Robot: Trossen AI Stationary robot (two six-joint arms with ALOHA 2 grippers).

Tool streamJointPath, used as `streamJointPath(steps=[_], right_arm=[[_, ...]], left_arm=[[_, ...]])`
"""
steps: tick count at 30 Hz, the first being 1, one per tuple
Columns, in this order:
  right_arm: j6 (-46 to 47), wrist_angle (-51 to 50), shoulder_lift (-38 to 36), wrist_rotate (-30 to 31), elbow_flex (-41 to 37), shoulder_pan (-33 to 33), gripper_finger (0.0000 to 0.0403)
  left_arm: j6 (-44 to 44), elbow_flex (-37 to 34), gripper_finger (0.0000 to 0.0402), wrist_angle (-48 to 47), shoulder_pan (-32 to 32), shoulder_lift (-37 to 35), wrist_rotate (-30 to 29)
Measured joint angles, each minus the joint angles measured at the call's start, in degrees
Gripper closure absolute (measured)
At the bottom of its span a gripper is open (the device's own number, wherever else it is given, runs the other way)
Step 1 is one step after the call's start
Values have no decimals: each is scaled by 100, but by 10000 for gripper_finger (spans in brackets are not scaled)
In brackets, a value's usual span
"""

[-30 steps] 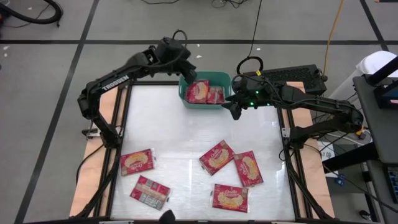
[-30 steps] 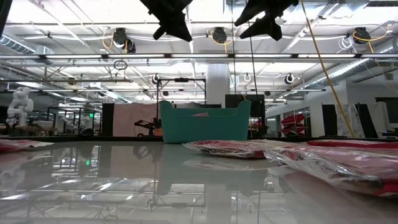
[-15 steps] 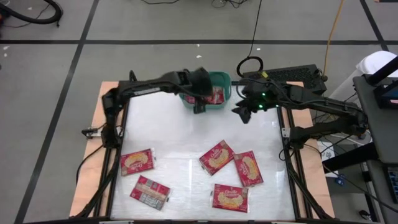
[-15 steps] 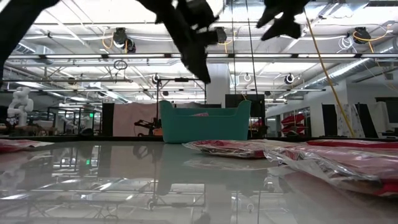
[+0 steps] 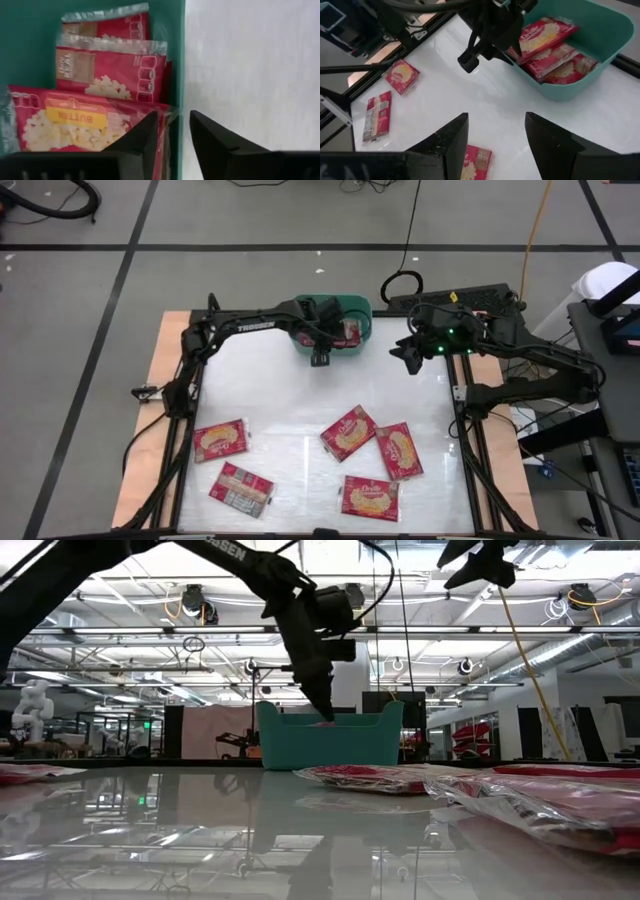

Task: Sort popcorn bags into baskets
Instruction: Put the popcorn bag into the green bin

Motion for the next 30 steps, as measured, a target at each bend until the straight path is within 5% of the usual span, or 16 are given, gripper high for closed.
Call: streamJointPath(steps=[7, 13, 24, 30], right_arm=[[-1, 183, -5, -9, -155, 0, 213], [236, 393, -23, -120, -449, 2, 213], [454, 731, -121, -339, -745, 7, 213], [495, 795, -128, -339, -756, 7, 213]], left_arm=[[326, 0, 390, 44, 20, -4, 84], [268, -7, 396, -85, 35, 5, 43], [411, -6, 233, -206, 94, -12, -549], [732, -218, 225, 45, 242, -6, -250]])
